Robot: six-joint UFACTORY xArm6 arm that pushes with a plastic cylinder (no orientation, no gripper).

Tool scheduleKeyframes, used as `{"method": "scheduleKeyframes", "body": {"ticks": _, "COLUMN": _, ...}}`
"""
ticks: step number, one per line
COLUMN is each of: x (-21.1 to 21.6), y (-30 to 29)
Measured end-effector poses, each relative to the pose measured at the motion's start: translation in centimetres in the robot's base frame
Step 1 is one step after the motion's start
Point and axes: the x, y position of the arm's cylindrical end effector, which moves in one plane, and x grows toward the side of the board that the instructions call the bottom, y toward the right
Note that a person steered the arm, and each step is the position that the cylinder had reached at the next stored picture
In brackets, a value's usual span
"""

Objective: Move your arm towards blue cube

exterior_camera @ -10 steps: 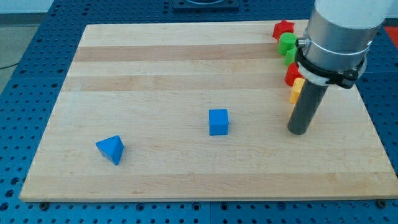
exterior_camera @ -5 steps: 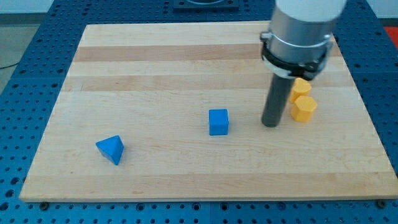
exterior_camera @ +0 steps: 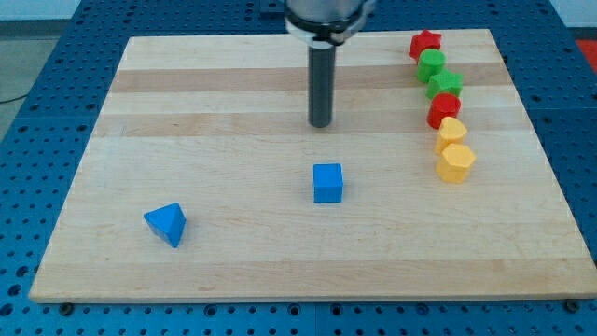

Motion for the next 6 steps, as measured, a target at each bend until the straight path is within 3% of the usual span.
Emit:
{"method": "scheduleKeyframes", "body": {"ticks": 1, "x": 0.9, "y": -3.4}}
{"method": "scheduleKeyframes", "body": {"ticks": 3, "x": 7.7, "y": -4.4}}
{"method": "scheduleKeyframes", "body": {"ticks": 6, "x": 11.8, "y": 0.0}}
